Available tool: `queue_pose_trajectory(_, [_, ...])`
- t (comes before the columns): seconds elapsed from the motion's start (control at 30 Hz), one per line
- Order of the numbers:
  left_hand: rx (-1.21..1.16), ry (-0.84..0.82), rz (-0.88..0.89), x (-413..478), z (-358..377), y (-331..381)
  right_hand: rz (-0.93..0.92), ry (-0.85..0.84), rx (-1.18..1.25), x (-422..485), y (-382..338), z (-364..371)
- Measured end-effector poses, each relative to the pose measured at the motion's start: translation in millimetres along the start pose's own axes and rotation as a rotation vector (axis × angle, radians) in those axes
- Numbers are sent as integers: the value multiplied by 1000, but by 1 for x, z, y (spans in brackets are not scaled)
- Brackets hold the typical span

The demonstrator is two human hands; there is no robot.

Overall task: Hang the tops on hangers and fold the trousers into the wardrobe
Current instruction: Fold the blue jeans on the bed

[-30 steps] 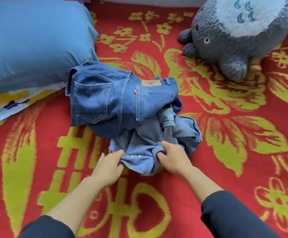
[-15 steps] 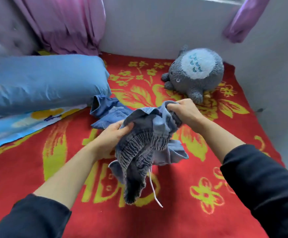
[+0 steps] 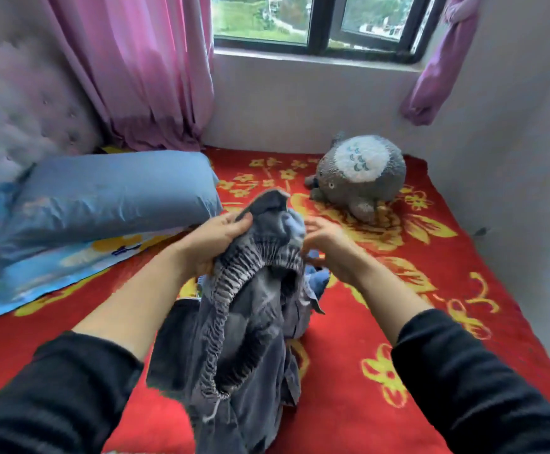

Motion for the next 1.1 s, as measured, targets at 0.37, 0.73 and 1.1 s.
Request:
queue_pose_trajectory(0.37, [-34,-27,-94,-7,7,-12,-66,208,-233,-2,64,10])
queue_pose_trajectory(0.73, [618,-41,192,1,8,45,-38,221,32,-42,-98,-13])
queue_pose_trajectory(1.1, [1036,89,342,31,46,60,-148,290,-170,-45,-39,-31])
Point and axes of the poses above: each hand's wrist, its own x-axis towards the middle knuckle, its own z-axis out of the palm, y = z × x, the point moved 5 cm from there along x, towards the middle knuckle, and after that the axes turned 15 degrees about z, right-handed, at the moved point
